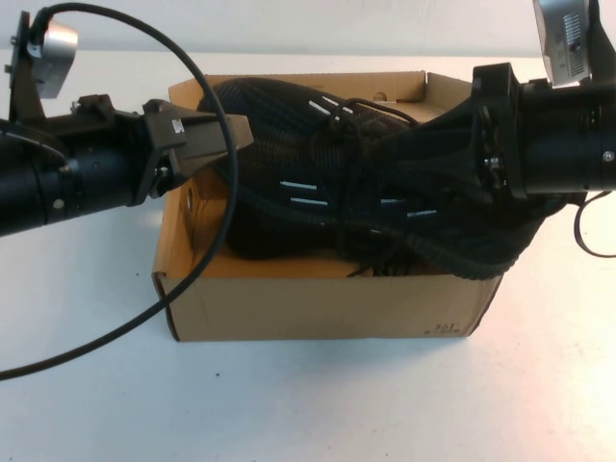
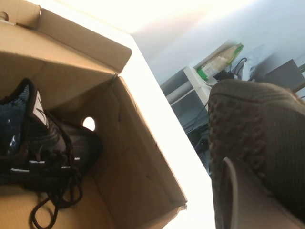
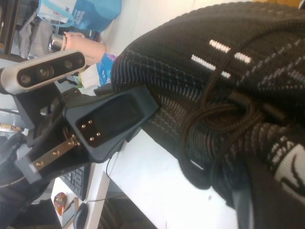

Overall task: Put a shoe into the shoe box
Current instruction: Hand over the shoe

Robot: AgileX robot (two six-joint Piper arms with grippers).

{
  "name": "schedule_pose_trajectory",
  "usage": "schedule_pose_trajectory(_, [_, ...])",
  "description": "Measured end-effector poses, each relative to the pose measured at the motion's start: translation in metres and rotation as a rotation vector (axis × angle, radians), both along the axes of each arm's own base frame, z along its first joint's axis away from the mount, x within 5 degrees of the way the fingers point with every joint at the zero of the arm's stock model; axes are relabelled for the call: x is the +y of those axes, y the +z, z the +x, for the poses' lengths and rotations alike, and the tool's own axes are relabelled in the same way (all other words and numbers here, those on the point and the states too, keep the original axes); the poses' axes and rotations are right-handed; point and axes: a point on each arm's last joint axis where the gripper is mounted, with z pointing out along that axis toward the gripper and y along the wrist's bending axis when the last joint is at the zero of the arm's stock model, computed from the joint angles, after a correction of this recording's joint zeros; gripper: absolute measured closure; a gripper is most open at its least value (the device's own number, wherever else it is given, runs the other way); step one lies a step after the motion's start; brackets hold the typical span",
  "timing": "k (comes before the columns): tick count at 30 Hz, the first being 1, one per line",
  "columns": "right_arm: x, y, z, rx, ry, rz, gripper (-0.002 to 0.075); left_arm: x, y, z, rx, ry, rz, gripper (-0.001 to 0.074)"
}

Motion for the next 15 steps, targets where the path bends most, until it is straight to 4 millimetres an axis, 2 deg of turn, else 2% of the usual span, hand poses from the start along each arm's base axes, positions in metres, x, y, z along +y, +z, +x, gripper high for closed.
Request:
schedule_pose_trajectory(10, [0.0,0.0,0.0,-0.044,0.015,-0.014,0.0732,-0.0009,0.0004,-0.0013,-0.004,-0.018,-0.003,0.061])
schedule_pose_trajectory(13, [-0.0004,-0.0008,0.0003,-0.072,0.02,-0.033,0.0732,-0.0025,0.0018,-0.0038,-0.002,-0.049,-0.022,0.0496])
schedule_pose_trajectory(15, [-0.0014,-0.0029,0.0021,-0.086,0.013,-0.057,0.0732,-0.0032,0.003,-0.0047,0.0,-0.06,-0.038,0.0377])
